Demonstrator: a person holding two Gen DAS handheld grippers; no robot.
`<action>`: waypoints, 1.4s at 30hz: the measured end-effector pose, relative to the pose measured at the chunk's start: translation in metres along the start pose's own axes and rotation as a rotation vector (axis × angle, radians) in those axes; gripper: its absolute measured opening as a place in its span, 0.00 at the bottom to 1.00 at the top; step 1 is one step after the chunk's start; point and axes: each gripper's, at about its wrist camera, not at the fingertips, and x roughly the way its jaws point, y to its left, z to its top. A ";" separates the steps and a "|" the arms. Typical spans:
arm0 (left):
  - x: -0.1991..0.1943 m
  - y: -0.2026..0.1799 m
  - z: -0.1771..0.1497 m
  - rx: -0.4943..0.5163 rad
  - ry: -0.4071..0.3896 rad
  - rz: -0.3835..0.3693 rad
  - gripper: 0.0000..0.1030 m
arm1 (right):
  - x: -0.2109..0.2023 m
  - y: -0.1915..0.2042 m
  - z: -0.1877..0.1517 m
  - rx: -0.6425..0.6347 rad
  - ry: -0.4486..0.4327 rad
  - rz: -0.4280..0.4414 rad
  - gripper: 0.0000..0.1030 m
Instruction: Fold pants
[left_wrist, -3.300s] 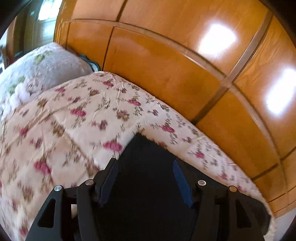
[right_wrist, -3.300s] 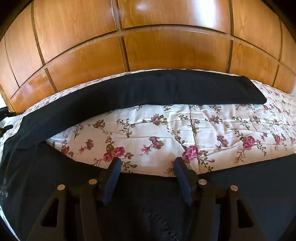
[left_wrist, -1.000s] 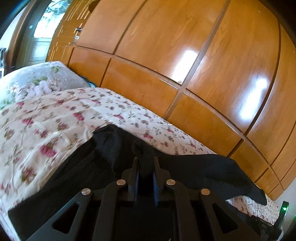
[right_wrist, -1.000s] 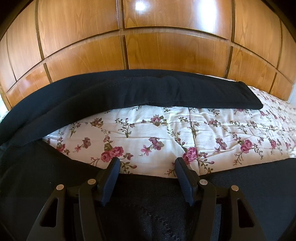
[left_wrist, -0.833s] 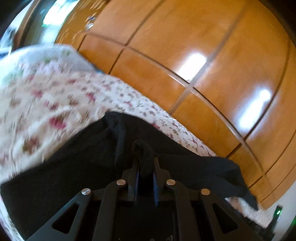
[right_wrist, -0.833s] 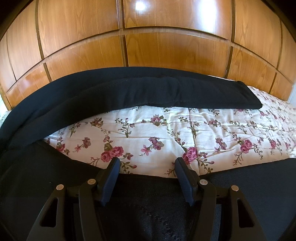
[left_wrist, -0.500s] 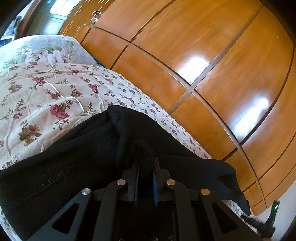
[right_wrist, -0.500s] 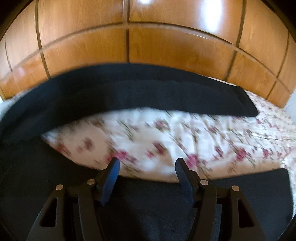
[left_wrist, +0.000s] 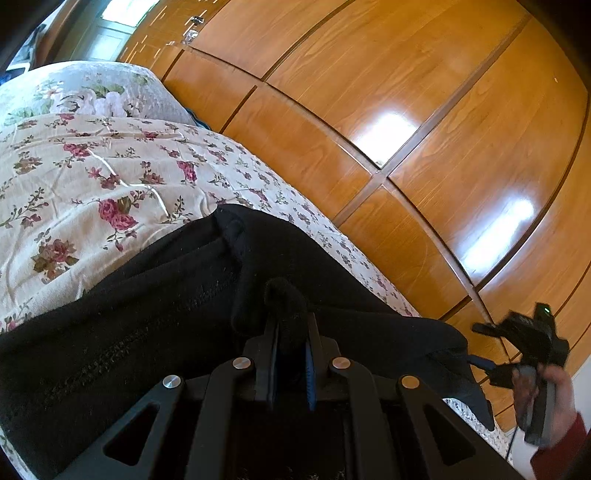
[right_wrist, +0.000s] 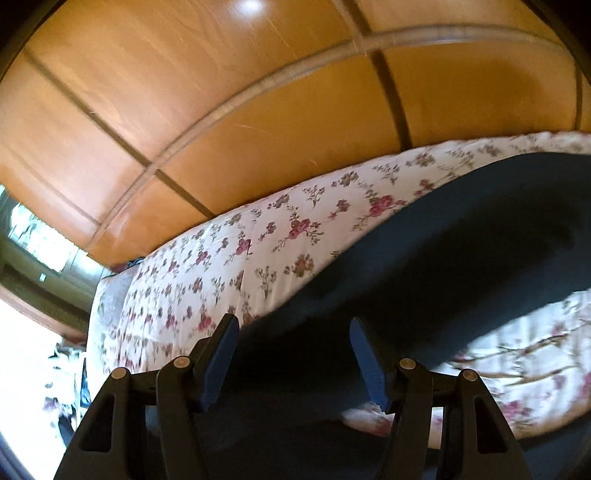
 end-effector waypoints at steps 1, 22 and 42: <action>0.000 0.000 0.000 -0.002 0.000 -0.001 0.11 | 0.008 0.003 0.003 0.023 0.015 -0.012 0.61; -0.041 0.002 0.028 -0.159 -0.078 -0.245 0.11 | -0.069 -0.007 -0.046 -0.104 -0.109 0.154 0.14; -0.087 0.067 0.002 -0.296 -0.021 -0.201 0.23 | -0.065 -0.027 -0.215 -0.304 -0.089 0.159 0.14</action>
